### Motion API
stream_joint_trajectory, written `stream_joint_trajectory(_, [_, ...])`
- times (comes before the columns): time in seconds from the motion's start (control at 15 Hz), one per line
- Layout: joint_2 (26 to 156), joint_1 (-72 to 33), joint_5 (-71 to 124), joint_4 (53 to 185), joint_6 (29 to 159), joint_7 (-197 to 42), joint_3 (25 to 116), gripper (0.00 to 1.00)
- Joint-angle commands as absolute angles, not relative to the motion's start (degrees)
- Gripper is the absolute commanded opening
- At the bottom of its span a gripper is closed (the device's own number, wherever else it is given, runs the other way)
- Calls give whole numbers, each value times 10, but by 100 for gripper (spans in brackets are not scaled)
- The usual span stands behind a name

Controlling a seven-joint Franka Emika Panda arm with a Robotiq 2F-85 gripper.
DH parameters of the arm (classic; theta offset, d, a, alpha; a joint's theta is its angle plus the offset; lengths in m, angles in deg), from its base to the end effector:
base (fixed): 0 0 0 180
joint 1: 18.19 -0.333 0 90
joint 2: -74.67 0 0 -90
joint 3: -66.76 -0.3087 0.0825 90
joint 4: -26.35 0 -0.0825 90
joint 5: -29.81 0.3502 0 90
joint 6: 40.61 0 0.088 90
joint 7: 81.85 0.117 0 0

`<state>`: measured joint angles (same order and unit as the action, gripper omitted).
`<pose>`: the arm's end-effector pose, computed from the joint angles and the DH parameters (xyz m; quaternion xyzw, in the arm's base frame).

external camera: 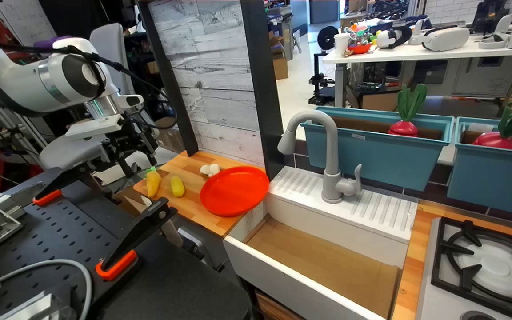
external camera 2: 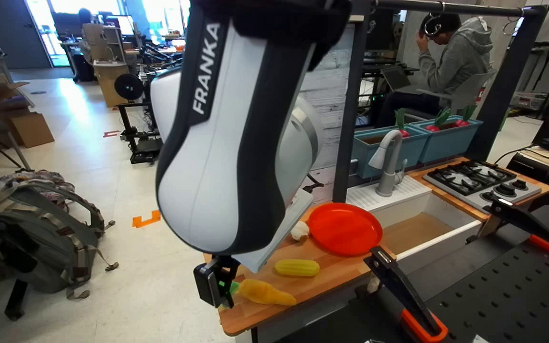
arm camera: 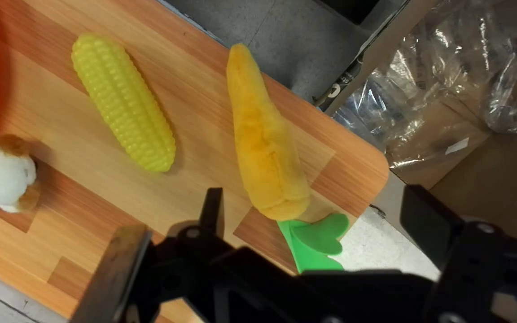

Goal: Move the carrot plushie away from you, then turn the tap nozzle to the right, finally, put the doll on the orange plate

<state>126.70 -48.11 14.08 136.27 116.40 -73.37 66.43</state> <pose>0.4766 0.2892 0.0260 0.9481 0.3118 -0.0249 0.0572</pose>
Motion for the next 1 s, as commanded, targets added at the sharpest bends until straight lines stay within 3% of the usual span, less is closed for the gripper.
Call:
stream_joint_trajectory(0.0, [1296, -483, 128, 1320, 1138, -755, 670, 100])
stream_joint_trajectory(0.27, [1318, -479, 130, 1291, 1120, -770, 665, 100])
stream_joint_trajectory(0.33, [1324, -478, 130, 1283, 1113, -774, 664, 75])
stream_joint_trajectory(0.47, [1331, -480, 127, 1272, 1101, -779, 667, 66])
stream_joint_trajectory(0.93, [1344, -487, 108, 1243, 1067, -785, 674, 12])
